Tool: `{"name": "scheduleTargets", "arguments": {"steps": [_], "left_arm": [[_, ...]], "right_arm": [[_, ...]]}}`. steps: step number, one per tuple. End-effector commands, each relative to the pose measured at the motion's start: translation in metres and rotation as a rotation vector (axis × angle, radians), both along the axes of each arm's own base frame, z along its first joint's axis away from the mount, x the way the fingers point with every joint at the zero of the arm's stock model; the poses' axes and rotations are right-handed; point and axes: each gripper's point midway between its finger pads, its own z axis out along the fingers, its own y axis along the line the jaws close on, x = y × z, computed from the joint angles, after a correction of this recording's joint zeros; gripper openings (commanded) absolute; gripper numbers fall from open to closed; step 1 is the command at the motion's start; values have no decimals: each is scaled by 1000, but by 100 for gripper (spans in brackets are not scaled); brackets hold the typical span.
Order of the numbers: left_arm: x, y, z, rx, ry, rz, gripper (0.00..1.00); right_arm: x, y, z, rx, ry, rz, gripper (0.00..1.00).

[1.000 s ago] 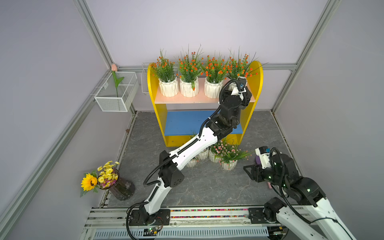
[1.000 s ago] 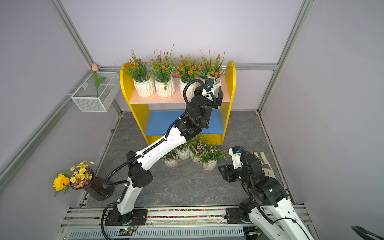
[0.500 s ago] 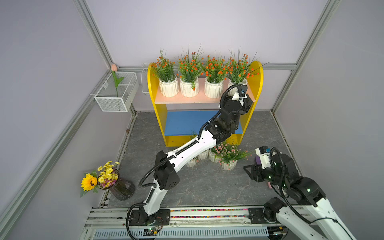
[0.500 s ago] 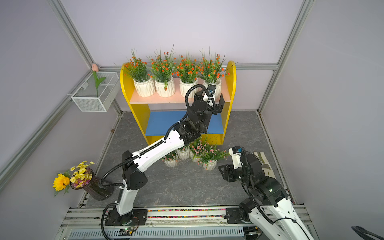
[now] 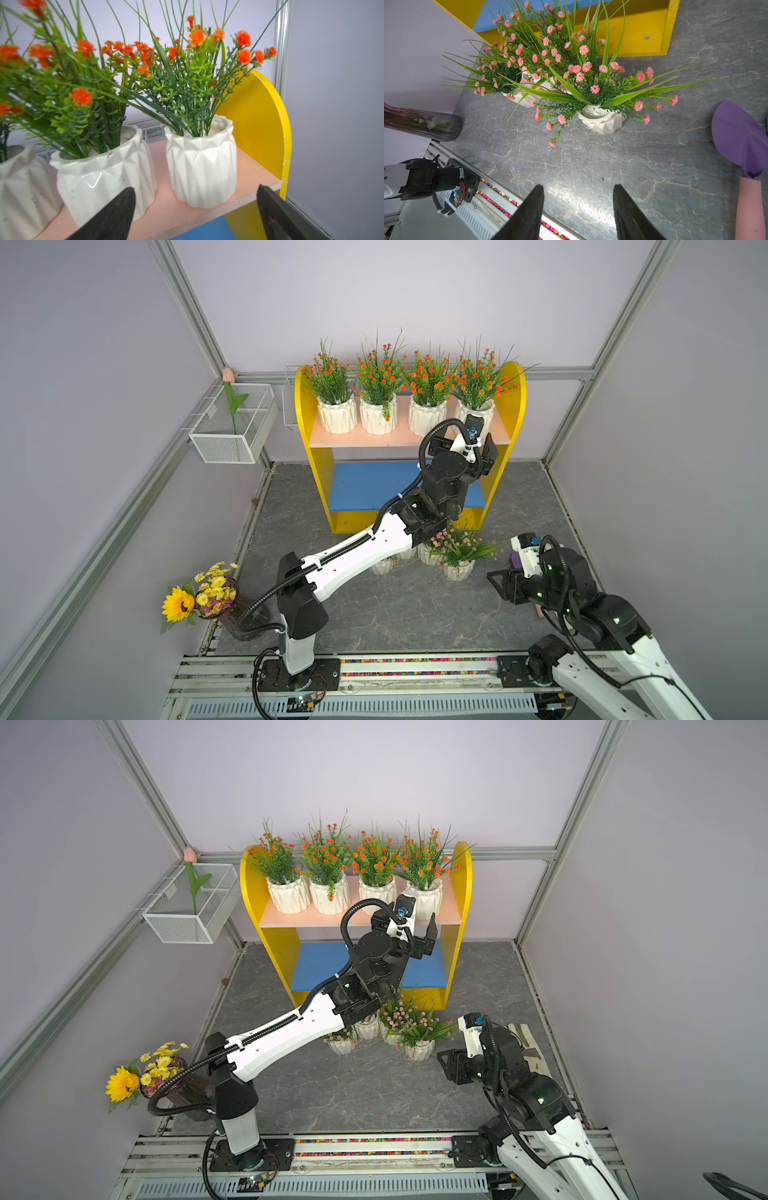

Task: Place the baby's breath potted plants on the rack by color
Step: Pick up the baby's breath potted plant from the center of the board.

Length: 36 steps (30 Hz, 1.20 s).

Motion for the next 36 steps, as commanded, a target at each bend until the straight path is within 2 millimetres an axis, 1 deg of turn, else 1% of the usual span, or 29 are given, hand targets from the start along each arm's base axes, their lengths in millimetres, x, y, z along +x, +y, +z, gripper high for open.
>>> {"name": "scheduleTargets", "arguments": {"steps": [1, 4, 7, 11, 15, 17, 21, 27, 36], "left_arm": [[-7, 29, 2, -14, 19, 48, 94], [-15, 55, -13, 21, 55, 88, 95], [-25, 85, -30, 35, 97, 115, 95], [-42, 126, -56, 28, 160, 148, 95], [-53, 160, -93, 38, 234, 193, 96], [-58, 173, -111, 50, 265, 210, 96], [-69, 192, -141, 41, 325, 205, 97], [-83, 213, -185, 46, 403, 204, 97], [-103, 240, -233, 13, 483, 186, 99]], "right_arm": [[3, -1, -3, 3, 5, -23, 56], [4, 1, -3, 8, 7, -12, 56], [4, 6, -4, 16, 17, 7, 56], [5, 19, -6, 49, 37, 50, 55], [8, 29, 0, 61, 20, 75, 54], [8, 35, 1, 58, 17, 94, 54], [8, 51, 3, 36, 12, 141, 54], [9, 88, 2, 32, 5, 225, 53], [15, 142, -5, 42, 12, 325, 53]]}}
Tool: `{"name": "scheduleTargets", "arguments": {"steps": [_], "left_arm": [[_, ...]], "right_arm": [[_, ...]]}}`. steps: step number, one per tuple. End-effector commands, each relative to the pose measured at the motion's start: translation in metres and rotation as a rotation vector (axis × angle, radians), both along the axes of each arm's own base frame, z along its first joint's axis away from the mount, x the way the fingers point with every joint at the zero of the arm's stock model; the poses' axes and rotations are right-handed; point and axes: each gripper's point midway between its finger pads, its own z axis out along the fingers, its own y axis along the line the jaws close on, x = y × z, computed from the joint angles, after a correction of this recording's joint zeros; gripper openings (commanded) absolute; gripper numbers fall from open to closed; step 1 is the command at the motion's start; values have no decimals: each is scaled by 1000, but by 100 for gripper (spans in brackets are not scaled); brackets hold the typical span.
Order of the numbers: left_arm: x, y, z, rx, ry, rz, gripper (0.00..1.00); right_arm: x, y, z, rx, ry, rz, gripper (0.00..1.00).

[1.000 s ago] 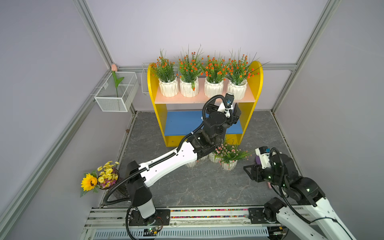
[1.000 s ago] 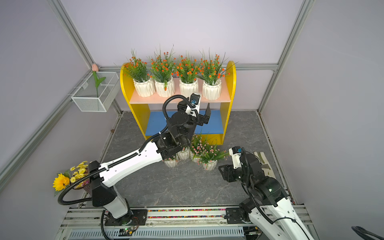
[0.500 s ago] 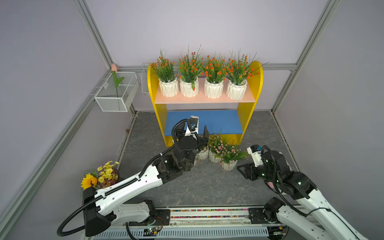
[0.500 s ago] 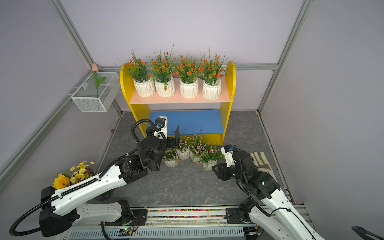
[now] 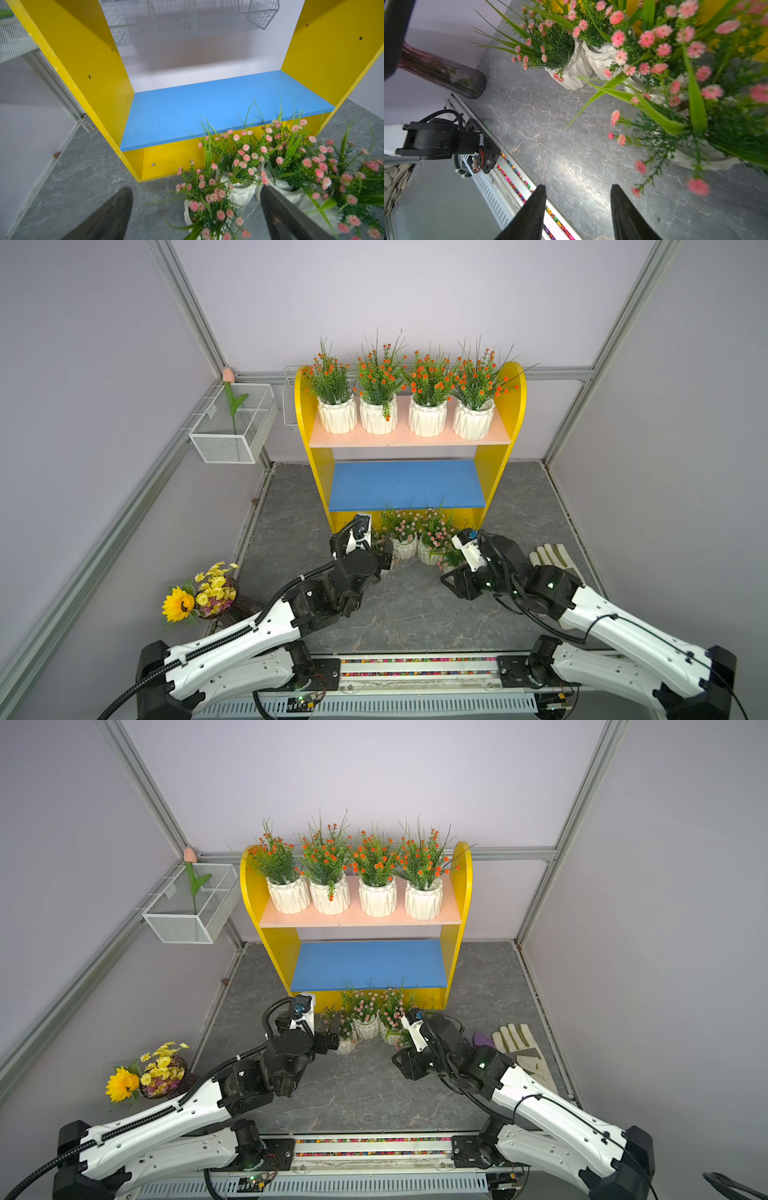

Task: Place the baby's breath potted plants on the rack by color
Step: Pick up the baby's breath potted plant from the center of the board.

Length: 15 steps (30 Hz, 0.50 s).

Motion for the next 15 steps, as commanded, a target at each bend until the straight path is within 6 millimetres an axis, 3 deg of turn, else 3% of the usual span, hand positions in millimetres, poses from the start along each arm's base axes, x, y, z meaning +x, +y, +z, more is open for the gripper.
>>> {"name": "scheduleTargets", "arguments": {"steps": [1, 6, 9, 15], "left_arm": [[-7, 10, -19, -51, 49, 7, 99], [-15, 25, -43, -51, 71, 17, 100], [-21, 37, -46, -98, 64, 35, 100], [-30, 45, -57, -137, 68, 2, 100]], "right_arm": [[11, 27, 17, 63, -37, 9, 53], [22, 56, 12, 42, -36, 42, 53], [31, 68, 7, 32, -30, 42, 53], [48, 84, -20, -30, -2, 23, 51]]}}
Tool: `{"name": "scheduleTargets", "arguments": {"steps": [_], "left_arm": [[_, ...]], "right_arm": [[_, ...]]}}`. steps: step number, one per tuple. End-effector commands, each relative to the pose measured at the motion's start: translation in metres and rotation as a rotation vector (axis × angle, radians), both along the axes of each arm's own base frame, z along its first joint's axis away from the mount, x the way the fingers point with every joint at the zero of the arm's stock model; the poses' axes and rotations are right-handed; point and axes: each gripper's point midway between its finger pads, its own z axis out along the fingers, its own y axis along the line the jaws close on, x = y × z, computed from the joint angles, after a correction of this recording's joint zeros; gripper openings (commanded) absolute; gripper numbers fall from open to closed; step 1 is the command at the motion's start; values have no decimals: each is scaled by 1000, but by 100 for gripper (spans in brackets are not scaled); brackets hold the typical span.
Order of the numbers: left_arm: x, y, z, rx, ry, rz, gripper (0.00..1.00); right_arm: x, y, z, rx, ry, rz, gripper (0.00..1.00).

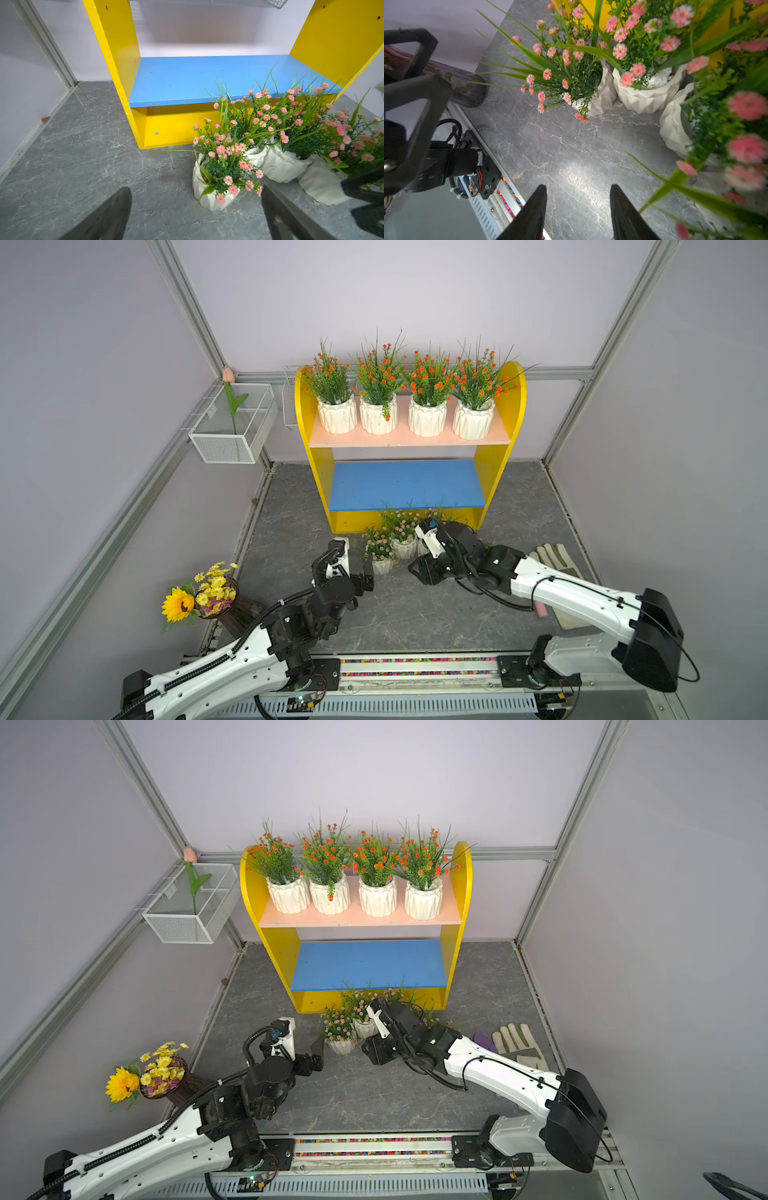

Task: Place the baby's breath potted plants on the rack by color
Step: Pick up the baby's breath potted plant from the center of the board.

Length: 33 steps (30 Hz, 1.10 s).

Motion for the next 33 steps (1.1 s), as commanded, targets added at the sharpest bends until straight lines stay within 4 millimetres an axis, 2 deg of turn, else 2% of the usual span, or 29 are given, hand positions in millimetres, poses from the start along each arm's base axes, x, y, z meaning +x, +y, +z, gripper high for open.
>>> {"name": "scheduleTargets", "arguments": {"steps": [1, 6, 14, 20, 27, 33], "left_arm": [[-5, 3, -9, -36, 21, -11, 100], [-7, 5, -20, -36, 28, -21, 100], [-19, -26, -22, -72, 75, -196, 100], [-24, -25, -24, -27, 133, -207, 100], [-28, -21, -17, -57, 110, -225, 100], [-30, -14, -17, -48, 112, -215, 100]], "right_arm": [[13, 12, -6, -5, -8, -25, 50], [28, 25, -26, -48, -2, -44, 47], [53, 43, -45, -93, -6, -92, 36], [66, 51, -55, -126, -11, -117, 31], [78, 51, -59, -152, -27, -156, 30], [82, 59, -63, -150, -21, -147, 29]]}}
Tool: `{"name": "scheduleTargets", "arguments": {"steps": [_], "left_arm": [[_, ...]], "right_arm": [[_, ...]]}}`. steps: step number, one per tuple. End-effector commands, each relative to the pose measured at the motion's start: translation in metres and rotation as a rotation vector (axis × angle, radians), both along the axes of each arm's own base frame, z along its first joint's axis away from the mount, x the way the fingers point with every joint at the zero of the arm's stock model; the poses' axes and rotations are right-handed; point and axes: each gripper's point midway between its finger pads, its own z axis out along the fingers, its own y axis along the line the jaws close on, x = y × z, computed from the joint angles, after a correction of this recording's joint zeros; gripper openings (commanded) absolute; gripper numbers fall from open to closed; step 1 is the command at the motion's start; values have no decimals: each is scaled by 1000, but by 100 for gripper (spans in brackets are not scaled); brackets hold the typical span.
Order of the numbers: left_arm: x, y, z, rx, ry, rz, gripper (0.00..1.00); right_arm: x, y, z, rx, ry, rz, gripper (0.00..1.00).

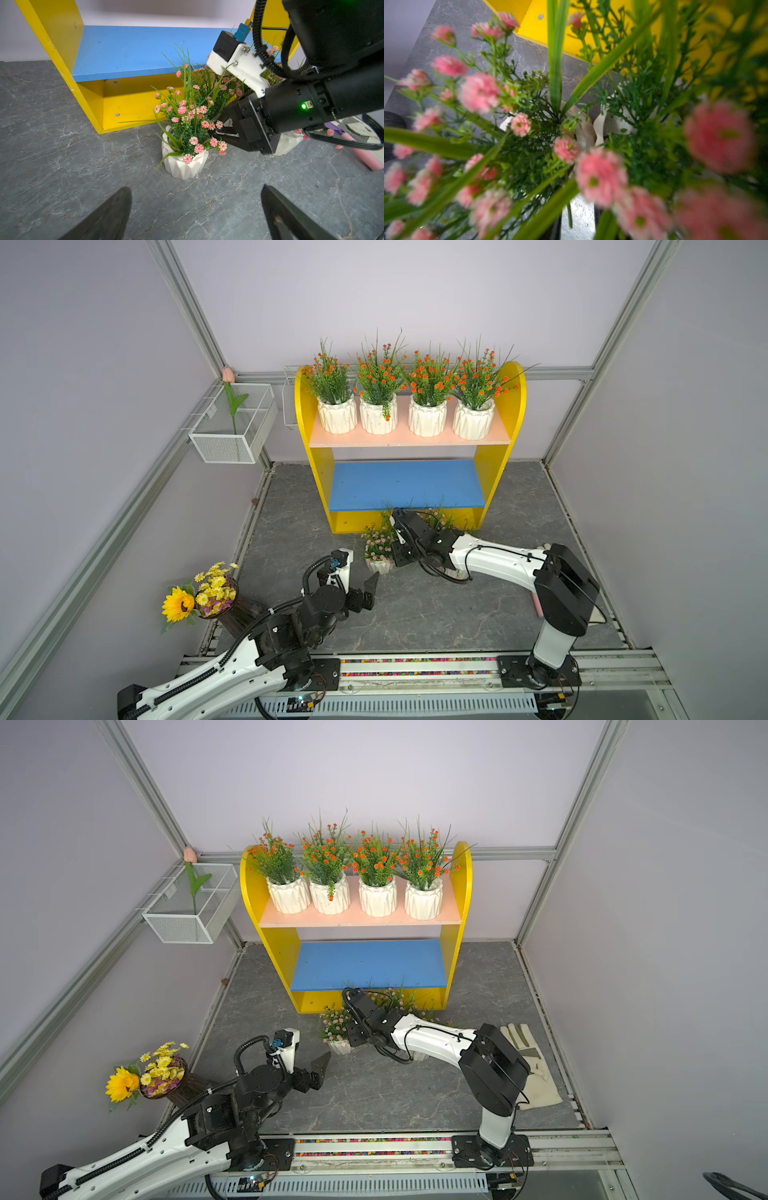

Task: Place the baby's breath potted plants on the rack by color
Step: Pick up the baby's breath potted plant from the center of the board.

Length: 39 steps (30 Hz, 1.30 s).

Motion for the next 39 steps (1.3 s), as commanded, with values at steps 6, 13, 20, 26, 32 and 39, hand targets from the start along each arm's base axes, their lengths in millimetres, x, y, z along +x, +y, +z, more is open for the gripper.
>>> {"name": "scheduleTargets", "arguments": {"steps": [6, 13, 20, 26, 32, 39], "left_arm": [[-3, 6, 8, -12, 12, 10, 100], [-2, 7, 9, -7, 9, 13, 100], [-2, 7, 9, -8, 9, 15, 100], [-3, 10, 11, -15, 6, 20, 100], [-4, 13, 15, -36, -3, 25, 100], [-4, 12, 16, -55, -6, 23, 100]], "right_arm": [[9, 10, -13, -12, 22, -22, 28], [10, 14, -24, -35, 48, -19, 24], [8, 18, -35, -71, 86, 7, 24], [5, 18, -40, -100, 113, 31, 15], [-2, 14, -27, -103, 111, 60, 12], [-15, 3, 3, -82, 96, 105, 10]]}}
